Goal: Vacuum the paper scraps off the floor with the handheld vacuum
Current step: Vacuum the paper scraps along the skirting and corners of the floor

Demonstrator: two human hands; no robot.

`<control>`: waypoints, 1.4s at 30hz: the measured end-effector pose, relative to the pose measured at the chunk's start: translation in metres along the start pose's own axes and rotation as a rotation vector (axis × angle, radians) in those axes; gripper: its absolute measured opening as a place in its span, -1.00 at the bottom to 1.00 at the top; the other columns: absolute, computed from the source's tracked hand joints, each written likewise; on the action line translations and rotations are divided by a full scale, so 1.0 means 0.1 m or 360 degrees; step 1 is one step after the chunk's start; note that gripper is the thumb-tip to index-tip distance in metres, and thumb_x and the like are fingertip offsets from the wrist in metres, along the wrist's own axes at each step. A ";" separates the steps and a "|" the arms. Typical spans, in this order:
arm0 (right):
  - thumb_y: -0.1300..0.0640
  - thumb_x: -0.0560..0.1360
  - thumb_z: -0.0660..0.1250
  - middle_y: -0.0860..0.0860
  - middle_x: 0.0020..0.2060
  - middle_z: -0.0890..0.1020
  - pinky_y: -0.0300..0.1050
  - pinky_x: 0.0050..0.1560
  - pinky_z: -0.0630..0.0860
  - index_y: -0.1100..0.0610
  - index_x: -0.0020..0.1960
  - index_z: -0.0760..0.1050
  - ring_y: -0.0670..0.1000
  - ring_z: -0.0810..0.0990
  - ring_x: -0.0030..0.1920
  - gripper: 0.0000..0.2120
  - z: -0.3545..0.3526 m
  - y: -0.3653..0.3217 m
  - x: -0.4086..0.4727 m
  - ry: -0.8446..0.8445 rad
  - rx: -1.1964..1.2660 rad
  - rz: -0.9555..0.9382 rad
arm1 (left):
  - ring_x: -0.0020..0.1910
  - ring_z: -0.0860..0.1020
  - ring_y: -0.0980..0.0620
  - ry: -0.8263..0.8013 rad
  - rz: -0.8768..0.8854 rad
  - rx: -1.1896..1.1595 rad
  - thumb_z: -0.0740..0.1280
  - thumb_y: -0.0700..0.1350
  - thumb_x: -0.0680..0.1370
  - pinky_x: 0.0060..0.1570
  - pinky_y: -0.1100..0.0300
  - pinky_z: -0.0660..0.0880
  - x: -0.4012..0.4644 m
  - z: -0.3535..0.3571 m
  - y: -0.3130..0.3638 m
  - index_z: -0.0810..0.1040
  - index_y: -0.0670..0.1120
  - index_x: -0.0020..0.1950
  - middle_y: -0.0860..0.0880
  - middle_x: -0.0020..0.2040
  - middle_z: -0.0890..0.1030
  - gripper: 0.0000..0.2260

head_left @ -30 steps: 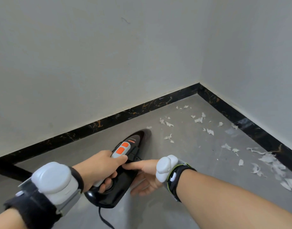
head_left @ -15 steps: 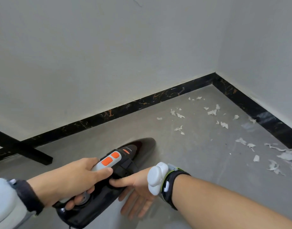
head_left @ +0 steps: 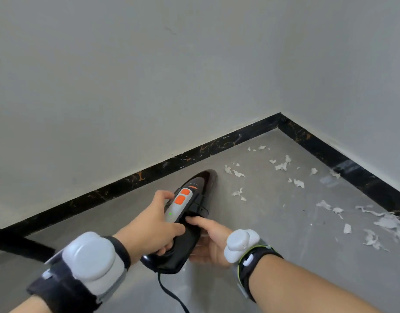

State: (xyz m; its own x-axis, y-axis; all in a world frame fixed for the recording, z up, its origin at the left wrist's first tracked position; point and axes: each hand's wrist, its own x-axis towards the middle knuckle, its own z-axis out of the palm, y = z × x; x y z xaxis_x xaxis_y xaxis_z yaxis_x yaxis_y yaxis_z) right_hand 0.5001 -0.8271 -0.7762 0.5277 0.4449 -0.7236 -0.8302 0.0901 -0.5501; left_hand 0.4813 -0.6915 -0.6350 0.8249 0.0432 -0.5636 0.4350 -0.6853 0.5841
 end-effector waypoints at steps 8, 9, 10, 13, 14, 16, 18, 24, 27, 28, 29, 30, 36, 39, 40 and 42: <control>-0.18 0.42 0.51 0.04 -0.20 0.74 -0.17 -0.19 0.53 0.10 -0.03 0.56 0.06 0.74 -0.17 -0.63 -0.05 0.03 -0.13 -0.0099 -0.0004 0.0083 | -0.60 0.39 0.03 0.0136 0.0148 0.0186 0.28 -0.17 0.57 -0.58 0.24 0.36 -0.05 0.05 -0.01 0.26 0.35 0.42 -0.06 -0.37 0.50 -0.45; -0.18 0.42 0.51 0.05 -0.19 0.74 -0.18 -0.23 0.51 0.11 -0.02 0.55 0.06 0.74 -0.17 -0.62 -0.05 0.06 -0.16 -0.0134 -0.0011 0.0100 | -0.58 0.39 0.00 0.0128 0.0157 0.0196 0.27 -0.16 0.57 -0.58 0.24 0.35 -0.11 0.04 -0.02 0.27 0.39 0.41 -0.05 -0.38 0.50 -0.44; -0.18 0.42 0.51 0.06 -0.18 0.73 -0.19 -0.25 0.50 0.11 -0.02 0.54 0.07 0.73 -0.18 -0.62 -0.06 0.09 -0.21 -0.0154 -0.0011 0.0109 | -0.57 0.38 -0.01 0.0117 0.0170 0.0212 0.27 -0.16 0.56 -0.59 0.24 0.34 -0.16 0.03 -0.01 0.28 0.41 0.39 -0.04 -0.40 0.49 -0.44; -0.19 0.40 0.52 0.08 -0.18 0.70 -0.17 -0.29 0.47 0.09 -0.04 0.54 0.08 0.71 -0.26 -0.61 -0.12 0.31 -0.41 -0.0172 0.0025 0.0126 | -0.60 0.33 0.02 0.0044 0.0176 0.0262 0.26 -0.17 0.55 -0.59 0.23 0.34 -0.35 0.06 -0.01 0.29 0.47 0.35 0.00 -0.44 0.45 -0.42; -0.20 0.38 0.53 0.08 -0.20 0.70 -0.18 -0.31 0.46 0.09 -0.01 0.53 0.08 0.70 -0.29 -0.58 -0.15 0.40 -0.49 -0.0156 0.0040 0.0121 | -0.60 0.33 0.02 0.0006 0.0174 0.0281 0.25 -0.16 0.55 -0.57 0.22 0.37 -0.41 0.08 0.00 0.28 0.49 0.35 0.02 -0.46 0.45 -0.42; -0.21 0.32 0.56 0.08 -0.24 0.68 -0.18 -0.36 0.43 0.09 0.06 0.50 0.09 0.68 -0.33 -0.49 -0.19 0.55 -0.64 -0.0129 0.0080 0.0108 | -0.58 0.37 0.01 -0.0066 0.0157 0.0328 0.25 -0.13 0.56 -0.52 0.18 0.43 -0.54 0.13 0.02 0.24 0.54 0.34 0.05 -0.48 0.45 -0.41; -0.21 0.25 0.57 0.09 -0.27 0.66 -0.18 -0.38 0.42 0.11 0.06 0.51 0.10 0.66 -0.36 -0.44 -0.22 0.64 -0.78 -0.0124 0.0115 0.0084 | -0.56 0.42 0.00 -0.0133 0.0161 0.0379 0.24 -0.10 0.56 -0.47 0.14 0.51 -0.66 0.19 0.07 0.22 0.58 0.33 0.04 -0.53 0.47 -0.41; -0.21 0.33 0.53 0.16 -0.19 0.70 -0.15 -0.32 0.50 0.18 0.06 0.64 0.16 0.68 -0.26 -0.48 -0.22 0.70 -1.02 -0.0032 0.0207 -0.0021 | -0.59 0.48 0.01 -0.0212 0.0161 0.0351 0.21 -0.02 0.60 -0.46 0.25 0.49 -0.70 0.33 0.26 0.22 0.56 0.32 0.05 -0.57 0.51 -0.51; -0.24 0.44 0.42 0.15 -0.18 0.69 -0.12 -0.29 0.54 0.16 0.09 0.61 0.14 0.69 -0.25 -0.52 -0.22 0.66 -1.03 0.0088 0.0247 -0.0149 | -0.63 0.42 0.02 -0.0210 0.0187 0.0236 0.20 -0.04 0.62 -0.51 0.29 0.42 -0.60 0.38 0.33 0.25 0.51 0.35 -0.01 -0.54 0.50 -0.52; -0.24 0.46 0.39 0.15 -0.19 0.68 -0.12 -0.29 0.55 0.15 0.10 0.60 0.13 0.68 -0.27 -0.53 -0.21 0.63 -1.03 0.0121 0.0273 -0.0179 | -0.63 0.40 0.02 -0.0212 0.0190 0.0192 0.20 -0.06 0.62 -0.53 0.28 0.40 -0.55 0.40 0.35 0.27 0.48 0.37 -0.03 -0.53 0.49 -0.53; -0.24 0.48 0.36 0.14 -0.19 0.66 -0.11 -0.28 0.55 0.14 0.10 0.60 0.11 0.68 -0.30 -0.55 -0.20 0.59 -1.03 0.0148 0.0302 -0.0202 | -0.61 0.38 0.01 -0.0212 0.0186 0.0141 0.21 -0.08 0.63 -0.54 0.25 0.40 -0.50 0.42 0.38 0.29 0.45 0.37 -0.05 -0.51 0.48 -0.54; -0.23 0.50 0.35 0.14 -0.19 0.66 -0.11 -0.27 0.56 0.12 0.09 0.60 0.11 0.67 -0.31 -0.57 -0.19 0.55 -1.02 0.0168 0.0335 -0.0220 | -0.59 0.38 -0.01 -0.0212 0.0178 0.0087 0.21 -0.10 0.63 -0.54 0.23 0.39 -0.45 0.43 0.41 0.31 0.42 0.38 -0.08 -0.48 0.47 -0.54; -0.25 0.54 0.33 0.20 -0.01 0.71 0.22 0.23 0.59 0.07 0.17 0.63 0.22 0.69 -0.08 -0.57 -0.33 0.34 -0.82 0.0216 0.0464 -0.0286 | -0.48 0.39 -0.03 -0.0168 0.0187 -0.0122 0.23 -0.15 0.62 -0.56 0.23 0.34 -0.07 0.55 0.56 0.35 0.37 0.35 -0.15 -0.33 0.46 -0.54; -0.26 0.54 0.34 0.22 0.10 0.71 0.16 0.19 0.62 0.08 0.21 0.64 0.22 0.69 -0.04 -0.54 -0.38 0.19 -0.73 0.0244 0.0493 -0.0306 | -0.49 0.40 -0.03 -0.0124 0.0211 -0.0142 0.23 -0.17 0.61 -0.56 0.24 0.35 0.09 0.58 0.62 0.36 0.35 0.36 -0.17 -0.32 0.46 -0.53; -0.26 0.54 0.34 0.24 0.16 0.70 0.13 0.14 0.64 0.09 0.23 0.63 0.21 0.70 -0.03 -0.52 -0.39 0.14 -0.69 0.0257 0.0512 -0.0313 | -0.49 0.39 -0.03 -0.0109 0.0213 -0.0144 0.23 -0.18 0.61 -0.57 0.24 0.34 0.15 0.59 0.64 0.35 0.34 0.38 -0.16 -0.33 0.46 -0.53; -0.25 0.54 0.35 0.26 0.20 0.68 0.07 0.07 0.68 0.10 0.25 0.63 0.21 0.71 -0.02 -0.51 -0.39 0.05 -0.62 0.0274 0.0547 -0.0318 | -0.48 0.39 -0.04 -0.0092 0.0209 -0.0145 0.22 -0.19 0.61 -0.58 0.25 0.34 0.23 0.58 0.65 0.33 0.34 0.41 -0.15 -0.33 0.46 -0.51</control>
State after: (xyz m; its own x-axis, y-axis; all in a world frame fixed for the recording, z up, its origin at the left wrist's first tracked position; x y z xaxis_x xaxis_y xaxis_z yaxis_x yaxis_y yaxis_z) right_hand 0.4698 -0.8895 -0.7505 0.6824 0.2358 -0.6919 -0.7046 0.4641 -0.5368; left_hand 0.5082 -0.7773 -0.6437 0.8557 -0.0860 -0.5103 0.3581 -0.6134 0.7039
